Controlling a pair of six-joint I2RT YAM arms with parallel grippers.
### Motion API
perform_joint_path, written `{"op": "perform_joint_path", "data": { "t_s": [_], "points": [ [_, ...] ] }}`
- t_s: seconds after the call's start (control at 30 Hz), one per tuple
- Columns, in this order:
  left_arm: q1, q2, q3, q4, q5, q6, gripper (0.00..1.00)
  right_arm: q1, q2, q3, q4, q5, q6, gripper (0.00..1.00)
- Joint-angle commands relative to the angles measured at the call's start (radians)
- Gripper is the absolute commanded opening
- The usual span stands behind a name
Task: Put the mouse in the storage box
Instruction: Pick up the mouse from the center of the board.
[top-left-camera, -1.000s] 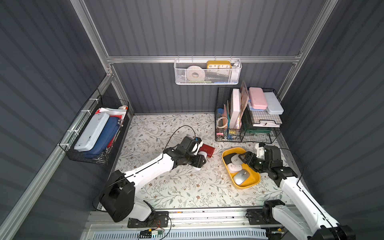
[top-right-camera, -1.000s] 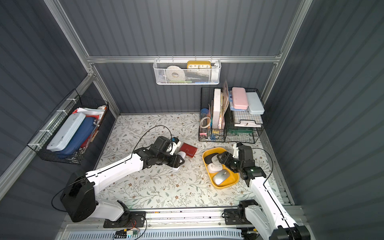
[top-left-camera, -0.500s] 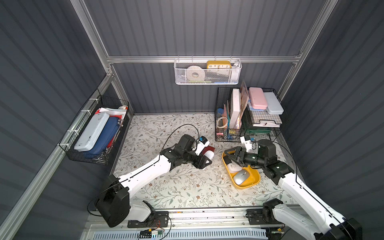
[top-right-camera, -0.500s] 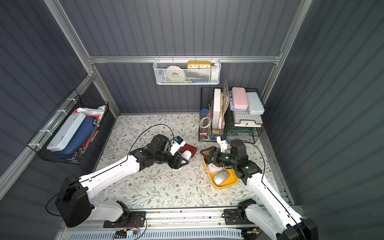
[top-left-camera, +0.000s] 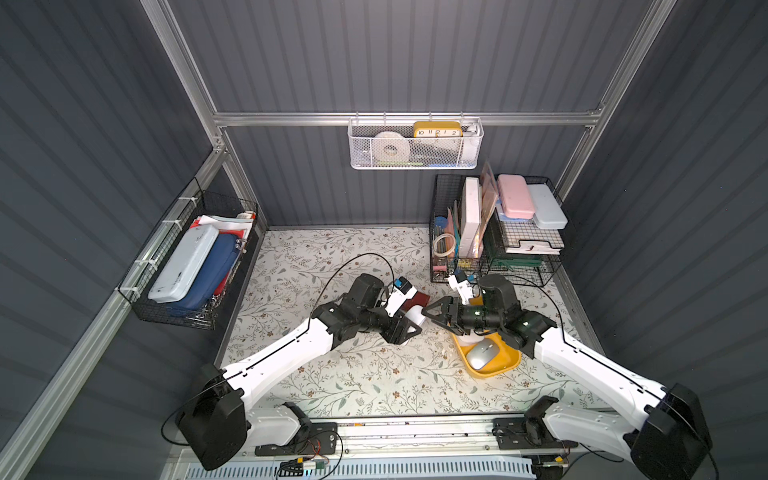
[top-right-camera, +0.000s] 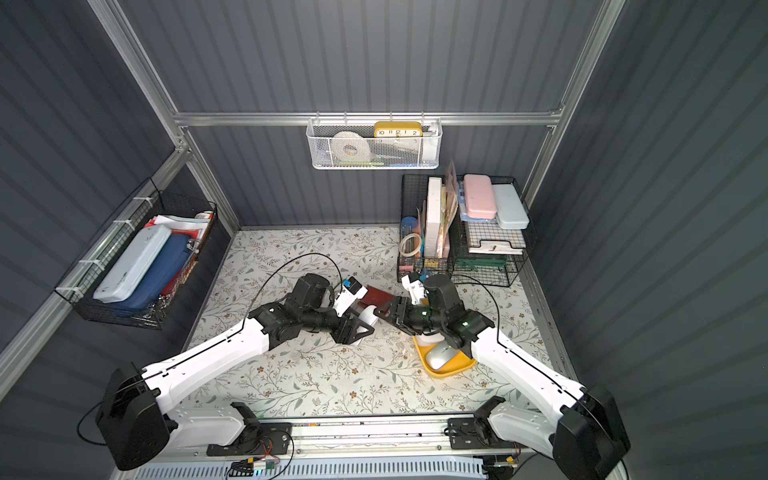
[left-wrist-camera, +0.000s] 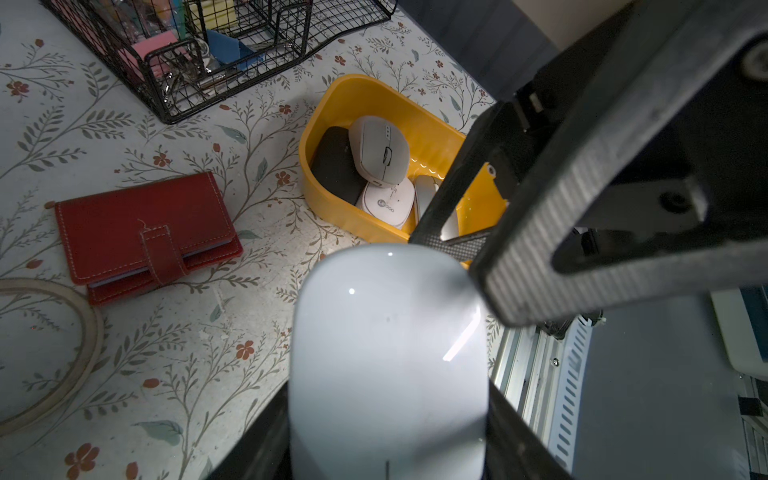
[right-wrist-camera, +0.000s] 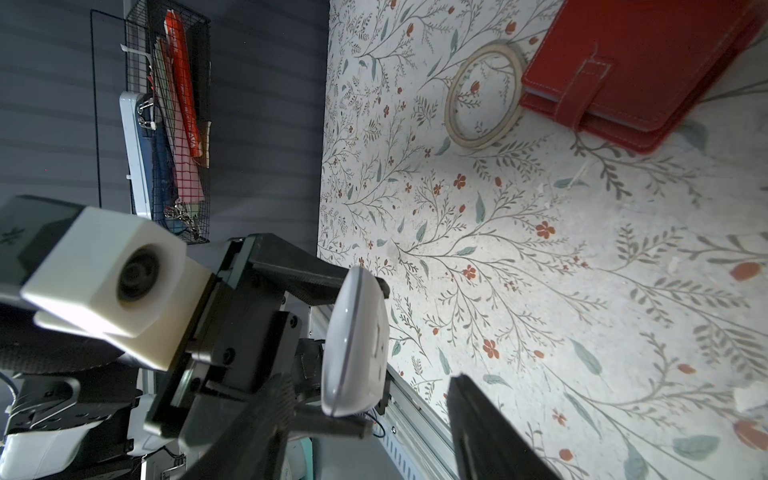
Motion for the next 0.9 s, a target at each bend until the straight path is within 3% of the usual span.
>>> {"op": "perform_joint_path", "data": {
  "t_s": [0.0, 0.37, 0.5, 0.57, 0.7, 0.87],
  "points": [
    [-0.004, -0.037, -0.02, 0.003, 0.022, 0.019, 0.42, 0.033, 0.035, 0.035, 0.056, 0.033, 0.021, 0.6],
    [-0.004, -0.057, -0.04, -0.003, -0.002, 0.013, 0.43, 0.134, 0.188, 0.092, 0.108, 0.033, 0.058, 0.4],
    [-0.003, -0.054, -0.045, -0.004, -0.007, 0.01, 0.48, 0.144, 0.187, 0.087, 0.114, 0.041, 0.059, 0.3],
    [-0.003, -0.053, -0.049, 0.0, -0.011, 0.006, 0.55, 0.144, 0.176, 0.083, 0.105, 0.059, 0.054, 0.26],
    [-0.004, -0.067, -0.063, 0.016, -0.071, -0.019, 0.99, 0.137, 0.15, 0.076, 0.074, 0.121, 0.031, 0.24],
    [-0.004, -0.122, -0.099, -0.002, -0.095, -0.02, 0.99, 0.045, 0.089, 0.063, -0.015, 0.168, -0.039, 0.23]
  ]
}}
